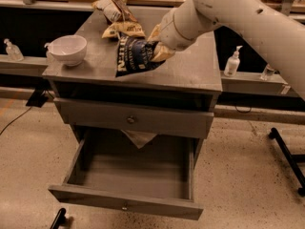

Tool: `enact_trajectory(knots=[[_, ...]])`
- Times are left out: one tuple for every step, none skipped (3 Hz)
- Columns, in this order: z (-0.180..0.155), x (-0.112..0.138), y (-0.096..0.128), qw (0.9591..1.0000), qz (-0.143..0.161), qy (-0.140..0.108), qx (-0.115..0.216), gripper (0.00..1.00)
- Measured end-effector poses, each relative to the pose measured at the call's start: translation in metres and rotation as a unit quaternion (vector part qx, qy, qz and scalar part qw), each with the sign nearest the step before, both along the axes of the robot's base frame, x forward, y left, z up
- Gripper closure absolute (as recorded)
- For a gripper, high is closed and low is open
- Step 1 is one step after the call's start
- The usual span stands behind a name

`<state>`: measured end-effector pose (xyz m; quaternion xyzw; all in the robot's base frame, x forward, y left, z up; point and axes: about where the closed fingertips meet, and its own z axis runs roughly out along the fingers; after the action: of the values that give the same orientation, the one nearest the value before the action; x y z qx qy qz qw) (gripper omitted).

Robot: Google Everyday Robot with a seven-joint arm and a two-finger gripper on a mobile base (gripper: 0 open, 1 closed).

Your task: Pick blue chip bag from middle drawer and place on counter

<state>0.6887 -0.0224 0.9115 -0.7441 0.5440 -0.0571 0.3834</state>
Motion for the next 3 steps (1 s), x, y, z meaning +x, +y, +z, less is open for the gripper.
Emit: enact_trajectory(knots=[[-0.005, 0.044, -0.046, 0.9939, -0.108, 0.023, -0.004, 1.00], [-0.006, 0.052, -0.065, 0.9859, -0.161, 0.043, 0.013, 0.86], [-0.008, 0.053, -0.063, 0.9862, -0.159, 0.044, 0.012, 0.61]])
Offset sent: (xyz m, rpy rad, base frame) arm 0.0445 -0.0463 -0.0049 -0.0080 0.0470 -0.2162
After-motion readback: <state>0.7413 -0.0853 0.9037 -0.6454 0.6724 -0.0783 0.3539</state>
